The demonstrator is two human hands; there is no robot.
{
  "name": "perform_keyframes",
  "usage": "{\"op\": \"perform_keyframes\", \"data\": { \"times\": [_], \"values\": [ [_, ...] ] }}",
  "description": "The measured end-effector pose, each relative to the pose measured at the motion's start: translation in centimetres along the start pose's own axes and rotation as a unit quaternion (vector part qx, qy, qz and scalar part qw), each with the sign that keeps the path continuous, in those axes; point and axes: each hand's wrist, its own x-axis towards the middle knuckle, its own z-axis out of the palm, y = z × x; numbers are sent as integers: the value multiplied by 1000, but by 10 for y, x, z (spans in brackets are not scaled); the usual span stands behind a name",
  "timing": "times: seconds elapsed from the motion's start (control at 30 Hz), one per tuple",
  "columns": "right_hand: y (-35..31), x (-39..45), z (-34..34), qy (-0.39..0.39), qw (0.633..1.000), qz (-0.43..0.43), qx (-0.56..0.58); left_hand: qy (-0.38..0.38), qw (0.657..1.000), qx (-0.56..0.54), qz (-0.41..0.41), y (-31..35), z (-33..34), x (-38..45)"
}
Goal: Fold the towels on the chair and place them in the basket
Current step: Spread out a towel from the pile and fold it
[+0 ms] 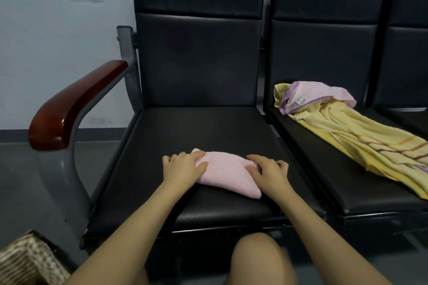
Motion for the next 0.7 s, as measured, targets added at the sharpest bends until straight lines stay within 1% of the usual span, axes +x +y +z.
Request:
{"op": "perform_keyframes", "data": {
  "times": [0.07,0.17,0.23,0.4,0.5,0.7],
  "values": [
    [-3,-1,-1,-25,1000,-9,1,9,1000,-27,7,-1,2,-3],
    [-7,-2,-2,-70,997,-30,-14,33,995,-86,38,-4,3,-10],
    [-10,-5,-2,-78,996,-46,-2,59,990,-113,55,-8,2,-15],
    [-20,-18,9,-55,994,-58,80,97,982,-155,51,-21,0,-29],
    [-33,-23,13,-40,991,-71,107,126,973,-190,37,-32,-5,-38],
    [-88,-26,15,-3,976,-152,156,219,950,-220,23,-74,-38,-67]
  ]
}}
